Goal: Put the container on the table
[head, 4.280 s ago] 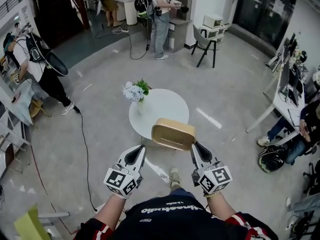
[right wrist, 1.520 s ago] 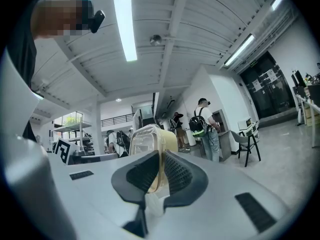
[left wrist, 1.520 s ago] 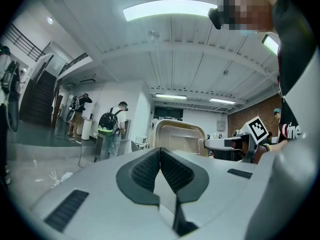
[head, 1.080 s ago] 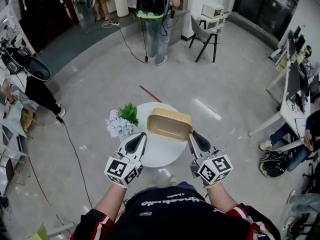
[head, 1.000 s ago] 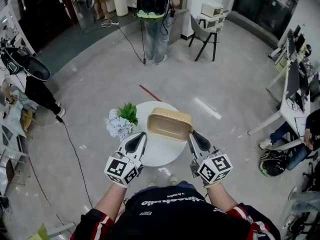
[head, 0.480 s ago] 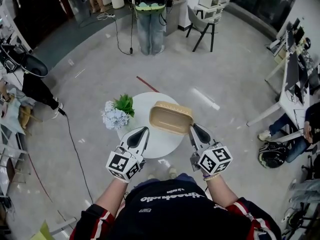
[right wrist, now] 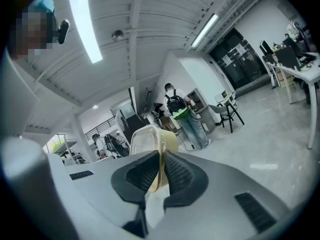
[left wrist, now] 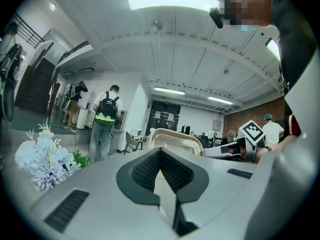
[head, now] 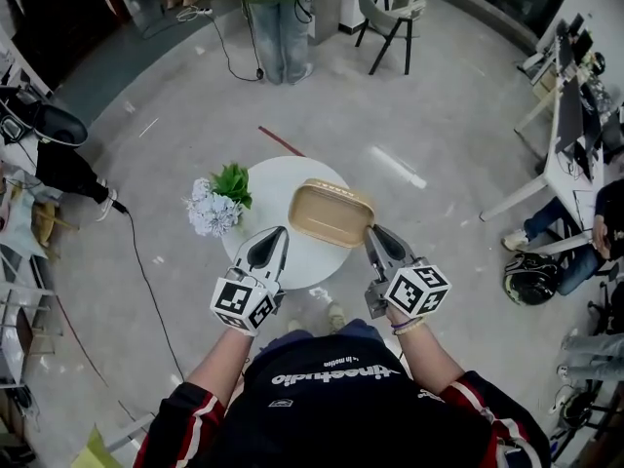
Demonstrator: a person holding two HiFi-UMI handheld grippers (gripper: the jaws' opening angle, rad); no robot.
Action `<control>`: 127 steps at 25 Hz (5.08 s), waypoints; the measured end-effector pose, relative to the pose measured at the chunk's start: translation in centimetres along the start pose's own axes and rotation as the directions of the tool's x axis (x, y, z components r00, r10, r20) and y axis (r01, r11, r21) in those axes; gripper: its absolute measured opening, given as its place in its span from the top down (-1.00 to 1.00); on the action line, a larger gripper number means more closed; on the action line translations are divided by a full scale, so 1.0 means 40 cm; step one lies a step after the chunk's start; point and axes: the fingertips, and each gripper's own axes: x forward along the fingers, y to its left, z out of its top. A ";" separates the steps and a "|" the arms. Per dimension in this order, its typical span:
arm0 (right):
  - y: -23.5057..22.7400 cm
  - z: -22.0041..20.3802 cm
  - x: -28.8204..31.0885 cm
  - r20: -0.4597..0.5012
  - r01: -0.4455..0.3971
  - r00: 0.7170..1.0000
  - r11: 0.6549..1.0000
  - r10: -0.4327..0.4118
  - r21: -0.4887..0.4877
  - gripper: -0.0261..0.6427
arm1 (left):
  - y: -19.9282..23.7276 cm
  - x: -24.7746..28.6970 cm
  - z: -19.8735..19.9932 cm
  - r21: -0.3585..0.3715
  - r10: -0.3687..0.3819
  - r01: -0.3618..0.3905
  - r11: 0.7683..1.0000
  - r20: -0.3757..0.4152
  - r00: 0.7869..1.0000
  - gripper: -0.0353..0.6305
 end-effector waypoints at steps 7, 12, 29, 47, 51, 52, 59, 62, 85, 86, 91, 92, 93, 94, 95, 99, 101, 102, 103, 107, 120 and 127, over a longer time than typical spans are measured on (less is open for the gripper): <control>-0.076 -0.054 0.013 -0.031 0.029 0.999 0.981 -0.023 0.191 0.77 | 0.013 0.032 -0.055 0.001 0.018 -0.018 1.000 -0.013 1.000 0.82; -0.121 -0.100 0.027 -0.061 0.054 0.997 0.948 -0.037 0.313 0.77 | 0.017 0.043 -0.098 -0.001 0.016 -0.016 1.000 -0.044 0.999 0.82; -0.261 -0.299 0.081 -0.194 0.200 0.976 0.780 -0.103 0.593 0.77 | 0.060 0.070 -0.262 0.048 0.048 -0.044 0.998 -0.094 0.994 0.82; -0.458 -0.516 0.161 -0.313 0.363 0.929 0.644 -0.196 0.674 0.77 | 0.100 0.165 -0.370 -0.014 0.007 -0.010 1.000 -0.153 0.988 0.82; -0.485 -0.549 0.176 -0.327 0.381 0.922 0.640 -0.208 0.667 0.78 | 0.111 0.172 -0.386 -0.029 0.003 -0.007 1.000 -0.166 0.986 0.82; -0.493 -0.557 0.179 -0.331 0.386 0.920 0.636 -0.210 0.668 0.78 | 0.113 0.173 -0.388 -0.031 0.002 -0.008 0.999 -0.168 0.986 0.82; -0.538 -0.610 0.194 -0.353 0.399 0.913 0.634 -0.205 0.662 0.78 | 0.115 0.170 -0.400 -0.025 0.001 -0.006 1.000 -0.192 0.981 0.82; -0.551 -0.633 0.195 -0.362 0.412 0.908 0.612 -0.213 0.675 0.78 | 0.120 0.162 -0.406 -0.026 0.008 -0.013 1.000 -0.200 0.980 0.82; -0.578 -0.680 0.212 -0.418 0.466 0.879 0.595 -0.228 0.655 0.73 | 0.139 0.137 -0.410 -0.027 0.022 -0.029 0.999 -0.226 0.974 0.82; -0.576 -0.679 0.210 -0.420 0.465 0.879 0.598 -0.225 0.653 0.69 | 0.138 0.135 -0.410 -0.027 0.022 -0.029 0.999 -0.228 0.973 0.82; -0.569 -0.671 0.206 -0.419 0.457 0.882 0.609 -0.216 0.648 0.62 | 0.132 0.134 -0.400 -0.021 0.024 -0.029 0.999 -0.225 0.974 0.82; -0.568 -0.669 0.203 -0.418 0.456 0.882 0.612 -0.216 0.646 0.61 | 0.129 0.134 -0.395 -0.019 0.023 -0.028 0.999 -0.222 0.975 0.82; -0.568 -0.666 0.200 -0.417 0.456 0.883 0.613 -0.217 0.645 0.60 | 0.127 0.134 -0.390 -0.017 0.023 -0.028 0.999 -0.219 0.975 0.82; -0.569 -0.664 0.196 -0.416 0.456 0.883 0.615 -0.218 0.643 0.60 | 0.125 0.134 -0.386 -0.015 0.023 -0.027 1.000 -0.216 0.976 0.82; -0.570 -0.662 0.192 -0.417 0.457 0.882 0.620 -0.220 0.638 0.60 | 0.124 0.132 -0.382 -0.015 0.024 -0.028 0.999 -0.213 0.977 0.82; -0.576 -0.651 0.172 -0.434 0.465 0.871 0.677 -0.231 0.571 0.57 | 0.118 0.126 -0.369 -0.019 0.025 -0.029 0.999 -0.200 0.980 0.82; -0.574 -0.643 0.166 -0.435 0.461 0.869 0.703 -0.235 0.542 0.57 | 0.116 0.122 -0.362 -0.021 0.027 -0.031 0.999 -0.193 0.981 0.82; -0.572 -0.637 0.162 -0.431 0.458 0.871 0.708 -0.237 0.537 0.57 | 0.115 0.119 -0.359 -0.021 0.028 -0.032 0.999 -0.189 0.982 0.82; -0.569 -0.630 0.159 -0.425 0.456 0.873 0.712 -0.240 0.535 0.57 | 0.114 0.116 -0.355 -0.021 0.029 -0.033 0.999 -0.186 0.982 0.82; -0.554 -0.594 0.146 -0.404 0.441 0.881 0.736 -0.245 0.515 0.57 | 0.105 0.109 -0.330 -0.016 0.035 -0.038 0.999 -0.165 0.986 0.82; -0.429 -0.433 0.109 -0.296 0.304 0.931 0.905 -0.215 0.299 0.57 | 0.081 0.054 -0.223 0.023 0.053 -0.051 0.998 -0.092 0.994 0.82; -0.315 -0.317 0.103 -0.207 0.179 0.968 0.970 -0.143 0.167 0.58 | 0.042 0.029 -0.137 0.050 0.009 -0.007 0.999 -0.049 0.999 0.82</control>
